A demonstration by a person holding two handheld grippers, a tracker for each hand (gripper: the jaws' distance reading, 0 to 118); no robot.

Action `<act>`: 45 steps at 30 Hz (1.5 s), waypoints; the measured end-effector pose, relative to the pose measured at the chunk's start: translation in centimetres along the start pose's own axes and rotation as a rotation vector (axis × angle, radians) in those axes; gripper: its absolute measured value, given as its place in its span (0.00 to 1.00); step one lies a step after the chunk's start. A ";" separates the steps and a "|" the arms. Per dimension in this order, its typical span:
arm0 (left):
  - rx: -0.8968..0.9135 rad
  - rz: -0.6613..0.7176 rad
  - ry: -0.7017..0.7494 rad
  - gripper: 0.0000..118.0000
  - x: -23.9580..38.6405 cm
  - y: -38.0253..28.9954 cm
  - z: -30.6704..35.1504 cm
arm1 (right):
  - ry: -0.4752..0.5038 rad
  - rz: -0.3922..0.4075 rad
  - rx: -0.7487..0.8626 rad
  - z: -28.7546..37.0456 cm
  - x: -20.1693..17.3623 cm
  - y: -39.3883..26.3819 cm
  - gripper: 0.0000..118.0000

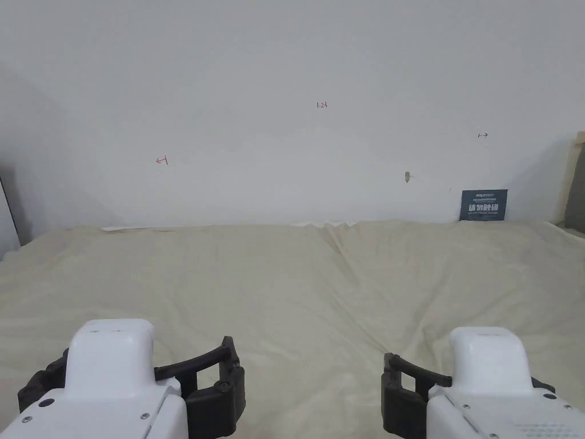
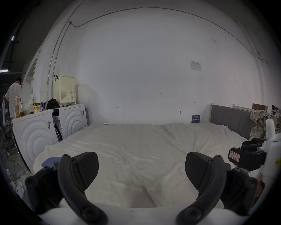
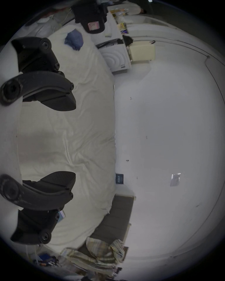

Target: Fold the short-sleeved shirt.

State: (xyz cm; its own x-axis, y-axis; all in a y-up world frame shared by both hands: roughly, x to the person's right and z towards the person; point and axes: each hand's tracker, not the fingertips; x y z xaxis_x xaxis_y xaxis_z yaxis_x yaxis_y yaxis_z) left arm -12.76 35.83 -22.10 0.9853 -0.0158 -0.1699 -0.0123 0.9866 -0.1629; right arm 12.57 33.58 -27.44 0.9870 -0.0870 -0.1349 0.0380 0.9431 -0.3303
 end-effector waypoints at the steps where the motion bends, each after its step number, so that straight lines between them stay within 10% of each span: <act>1: 0.004 -0.010 0.006 0.97 0.0 0.0 0.0 | 0.025 -0.020 -0.001 0.0 0.3 0.1 0.71; 25: -0.024 -0.015 -0.001 0.97 -0.1 -1.0 -1.0 | -0.015 0.154 0.178 0.8 -0.4 -1.0 0.71; 45: 0.004 -0.017 -0.013 0.97 -0.5 -1.4 -1.1 | -0.023 0.131 0.222 1.1 -0.3 -1.3 0.71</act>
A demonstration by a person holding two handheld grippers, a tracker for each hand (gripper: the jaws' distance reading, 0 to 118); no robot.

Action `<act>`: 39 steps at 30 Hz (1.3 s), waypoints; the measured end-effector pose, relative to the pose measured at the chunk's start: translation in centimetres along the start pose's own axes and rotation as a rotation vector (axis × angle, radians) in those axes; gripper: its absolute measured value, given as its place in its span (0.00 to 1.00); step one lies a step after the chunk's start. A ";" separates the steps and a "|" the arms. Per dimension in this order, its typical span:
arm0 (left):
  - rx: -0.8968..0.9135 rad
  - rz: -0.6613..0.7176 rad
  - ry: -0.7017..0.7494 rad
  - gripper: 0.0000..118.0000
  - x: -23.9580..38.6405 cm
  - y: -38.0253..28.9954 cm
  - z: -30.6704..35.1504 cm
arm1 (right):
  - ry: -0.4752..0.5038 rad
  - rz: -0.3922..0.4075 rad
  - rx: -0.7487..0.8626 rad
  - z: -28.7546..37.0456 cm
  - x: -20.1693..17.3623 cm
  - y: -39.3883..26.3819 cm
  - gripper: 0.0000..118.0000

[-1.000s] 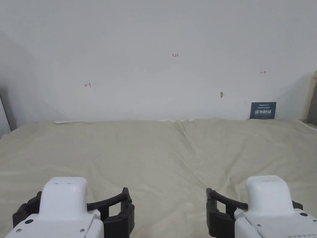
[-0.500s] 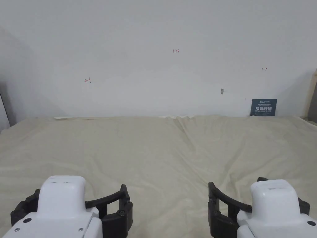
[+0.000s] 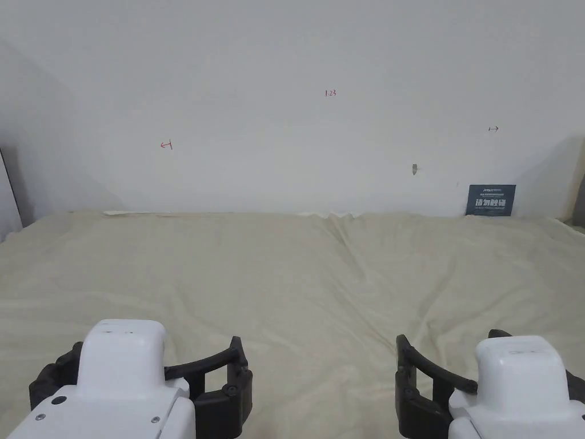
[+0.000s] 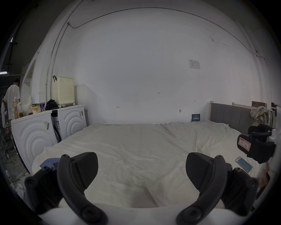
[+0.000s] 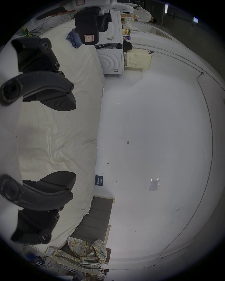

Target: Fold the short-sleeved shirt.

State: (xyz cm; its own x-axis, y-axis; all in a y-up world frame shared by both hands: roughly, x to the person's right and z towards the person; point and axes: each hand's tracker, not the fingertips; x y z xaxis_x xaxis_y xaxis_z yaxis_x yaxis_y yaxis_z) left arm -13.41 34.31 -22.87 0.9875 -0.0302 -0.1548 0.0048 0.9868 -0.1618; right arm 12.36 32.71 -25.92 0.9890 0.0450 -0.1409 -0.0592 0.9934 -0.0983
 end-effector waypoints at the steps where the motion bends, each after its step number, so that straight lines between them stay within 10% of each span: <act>1: 0.000 -0.003 0.001 0.97 0.0 0.0 0.0 | 0.010 -0.012 0.005 0.1 0.1 0.1 0.71; 39: -0.008 -0.013 0.020 0.97 0.0 -0.2 -0.4 | 0.003 -0.002 -0.015 -0.2 0.2 -0.1 0.71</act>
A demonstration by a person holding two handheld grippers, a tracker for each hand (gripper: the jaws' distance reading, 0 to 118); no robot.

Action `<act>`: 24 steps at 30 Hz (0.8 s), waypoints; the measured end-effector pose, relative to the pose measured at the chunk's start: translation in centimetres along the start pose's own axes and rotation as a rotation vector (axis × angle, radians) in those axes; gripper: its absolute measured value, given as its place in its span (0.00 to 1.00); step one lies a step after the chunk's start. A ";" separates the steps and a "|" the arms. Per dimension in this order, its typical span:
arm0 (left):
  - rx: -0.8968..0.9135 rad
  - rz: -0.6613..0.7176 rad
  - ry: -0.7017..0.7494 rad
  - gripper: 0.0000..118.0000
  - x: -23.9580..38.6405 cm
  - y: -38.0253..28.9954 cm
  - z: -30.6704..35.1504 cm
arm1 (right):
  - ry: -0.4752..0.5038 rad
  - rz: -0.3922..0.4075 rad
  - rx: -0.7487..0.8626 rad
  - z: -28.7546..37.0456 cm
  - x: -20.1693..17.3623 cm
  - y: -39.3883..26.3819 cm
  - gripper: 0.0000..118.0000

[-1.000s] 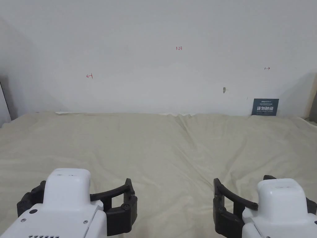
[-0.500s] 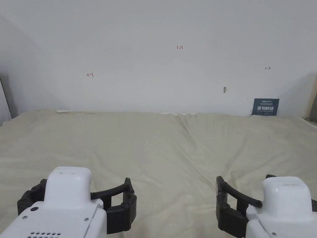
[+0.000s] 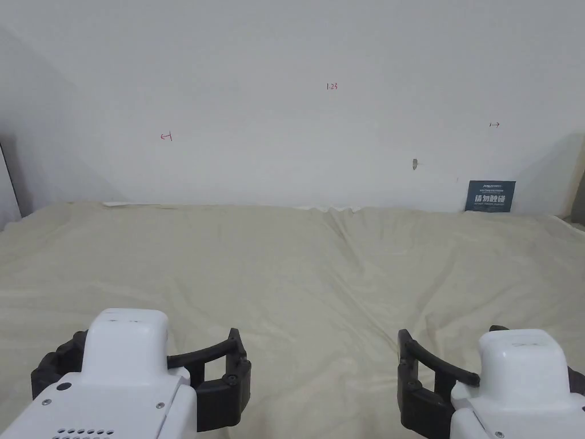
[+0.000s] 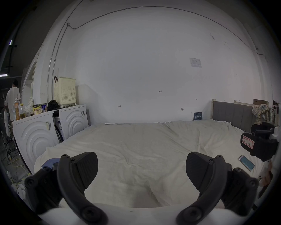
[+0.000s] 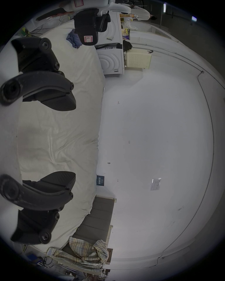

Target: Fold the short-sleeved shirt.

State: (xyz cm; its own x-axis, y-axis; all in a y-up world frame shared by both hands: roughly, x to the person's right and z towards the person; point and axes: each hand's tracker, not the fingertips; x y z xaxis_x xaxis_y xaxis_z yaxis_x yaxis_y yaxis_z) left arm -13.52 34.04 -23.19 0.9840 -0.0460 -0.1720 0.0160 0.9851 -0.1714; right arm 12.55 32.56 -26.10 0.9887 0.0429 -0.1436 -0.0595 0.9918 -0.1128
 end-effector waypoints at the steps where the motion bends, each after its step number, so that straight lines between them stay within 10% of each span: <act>1: -0.002 0.002 0.002 0.97 -0.1 0.0 0.0 | -0.002 0.000 0.000 0.0 0.0 0.0 0.71; 24: -0.007 0.002 0.014 0.97 -0.3 -0.2 -0.2 | 0.005 0.007 -0.005 -0.1 -0.2 -0.1 0.71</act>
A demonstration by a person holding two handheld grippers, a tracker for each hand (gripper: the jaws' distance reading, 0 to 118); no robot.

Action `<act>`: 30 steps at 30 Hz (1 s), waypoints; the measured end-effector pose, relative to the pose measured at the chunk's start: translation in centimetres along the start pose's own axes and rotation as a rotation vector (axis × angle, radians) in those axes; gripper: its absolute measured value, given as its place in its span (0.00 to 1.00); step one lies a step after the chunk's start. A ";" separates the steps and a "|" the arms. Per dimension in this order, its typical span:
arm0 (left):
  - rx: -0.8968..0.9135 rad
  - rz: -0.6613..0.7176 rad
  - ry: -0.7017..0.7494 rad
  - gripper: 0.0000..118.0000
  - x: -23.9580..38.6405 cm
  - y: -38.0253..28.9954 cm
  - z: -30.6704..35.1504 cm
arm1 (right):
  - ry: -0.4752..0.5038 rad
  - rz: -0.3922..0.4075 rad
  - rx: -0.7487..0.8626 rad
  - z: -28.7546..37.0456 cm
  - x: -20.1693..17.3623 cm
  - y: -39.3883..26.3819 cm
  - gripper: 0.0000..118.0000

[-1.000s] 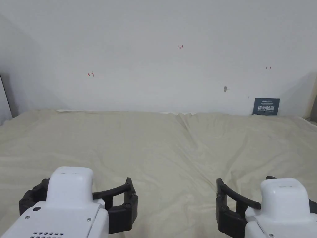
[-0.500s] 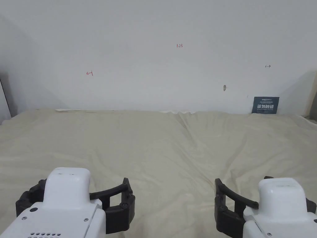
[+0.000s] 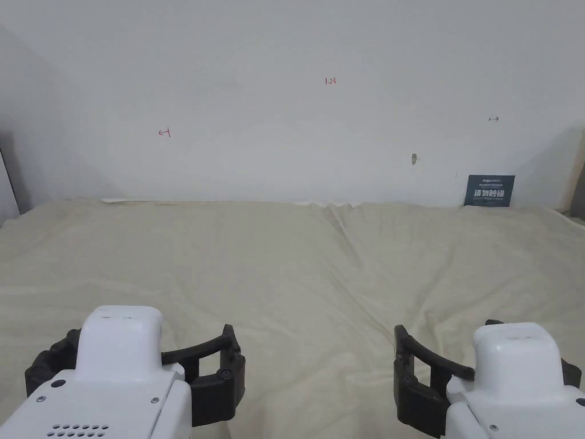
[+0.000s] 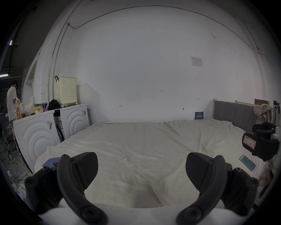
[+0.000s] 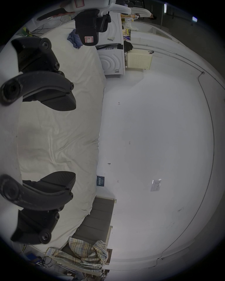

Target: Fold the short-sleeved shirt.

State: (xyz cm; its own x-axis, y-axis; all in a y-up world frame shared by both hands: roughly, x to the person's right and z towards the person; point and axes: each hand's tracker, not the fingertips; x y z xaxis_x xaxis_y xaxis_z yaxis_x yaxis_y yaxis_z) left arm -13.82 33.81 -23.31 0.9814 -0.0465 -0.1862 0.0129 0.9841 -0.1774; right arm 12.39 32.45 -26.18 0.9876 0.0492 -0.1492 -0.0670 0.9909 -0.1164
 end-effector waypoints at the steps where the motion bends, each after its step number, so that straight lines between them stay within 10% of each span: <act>1: 0.001 0.002 0.001 0.97 0.0 0.0 0.0 | -0.001 0.002 0.000 0.0 0.0 0.0 0.71; 30: -0.002 -0.006 0.006 0.97 -0.2 0.0 -0.2 | 0.028 -0.009 -0.036 0.0 -0.2 0.6 0.72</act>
State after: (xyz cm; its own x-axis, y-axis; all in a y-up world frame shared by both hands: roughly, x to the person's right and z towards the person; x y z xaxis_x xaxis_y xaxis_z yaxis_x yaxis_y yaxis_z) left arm -14.10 33.80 -23.44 0.9802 -0.0532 -0.1905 0.0183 0.9835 -0.1801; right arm 12.17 33.00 -26.26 0.9839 0.0367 -0.1750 -0.0639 0.9862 -0.1526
